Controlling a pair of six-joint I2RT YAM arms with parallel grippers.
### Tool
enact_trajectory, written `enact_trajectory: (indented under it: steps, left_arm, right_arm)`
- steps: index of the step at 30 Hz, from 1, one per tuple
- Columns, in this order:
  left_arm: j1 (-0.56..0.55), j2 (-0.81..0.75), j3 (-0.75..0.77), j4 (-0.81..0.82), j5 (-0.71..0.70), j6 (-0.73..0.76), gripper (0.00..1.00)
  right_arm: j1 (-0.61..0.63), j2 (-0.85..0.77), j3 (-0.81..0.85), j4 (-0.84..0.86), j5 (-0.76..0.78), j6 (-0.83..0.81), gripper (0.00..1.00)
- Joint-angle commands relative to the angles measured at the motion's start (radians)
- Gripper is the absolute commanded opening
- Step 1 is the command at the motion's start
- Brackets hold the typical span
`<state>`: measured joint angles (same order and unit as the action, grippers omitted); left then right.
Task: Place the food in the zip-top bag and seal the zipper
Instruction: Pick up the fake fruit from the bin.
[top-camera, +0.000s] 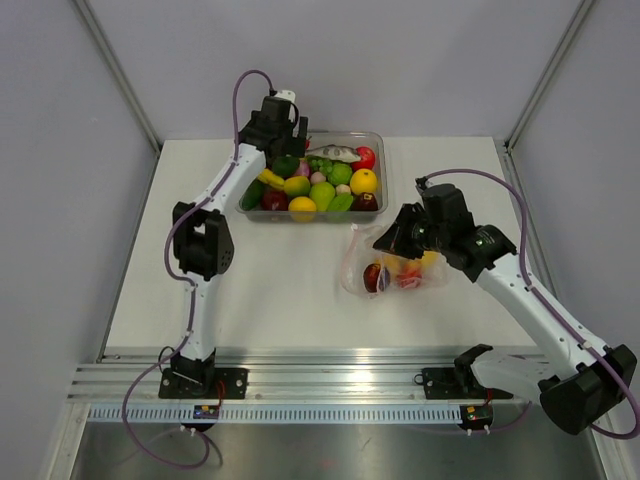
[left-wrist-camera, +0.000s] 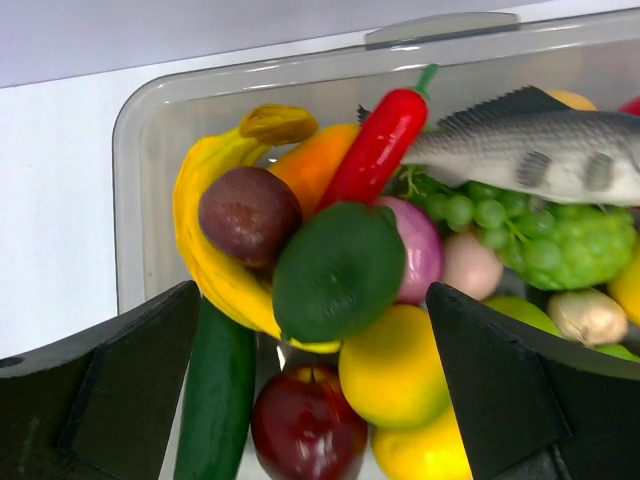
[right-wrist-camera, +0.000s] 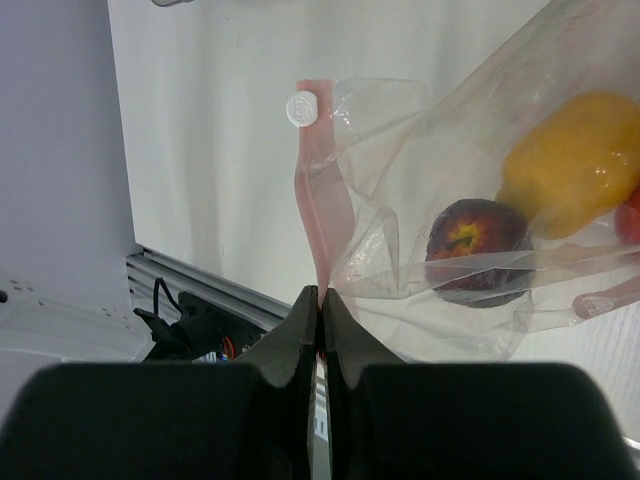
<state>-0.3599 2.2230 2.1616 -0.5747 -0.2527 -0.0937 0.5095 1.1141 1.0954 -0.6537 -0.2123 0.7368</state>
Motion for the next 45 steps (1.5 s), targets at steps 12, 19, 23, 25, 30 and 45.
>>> enact_trajectory:
  steps: [12, 19, 23, 25, 30, 45]
  left_arm:
    - [0.007, 0.205, 0.119, 0.050, 0.087, -0.021, 0.91]
    - [0.006, 0.093, -0.002, 0.105, 0.073, -0.017, 0.73]
    - [-0.002, 0.004, -0.080, 0.136, 0.073, -0.009, 0.59]
    - [-0.010, -0.049, -0.115, 0.141, 0.070, -0.008, 0.55]
    - [-0.028, -0.173, -0.204, 0.159, 0.070, -0.005, 0.49]
    - [-0.218, -0.741, -0.627, 0.090, 0.351, -0.115, 0.32]
  right_arm:
    - [0.009, 0.038, 0.000, 0.074, -0.027, -0.019, 0.09]
    - [0.009, 0.052, 0.007, 0.081, -0.035, -0.020, 0.09]
    - [0.007, 0.055, 0.009, 0.083, -0.039, -0.019, 0.09]
    - [0.009, 0.050, 0.009, 0.080, -0.038, -0.017, 0.09]
    - [0.009, 0.024, 0.004, 0.062, -0.016, -0.011, 0.09]
    - [0.007, -0.003, 0.018, 0.068, -0.013, 0.015, 0.09]
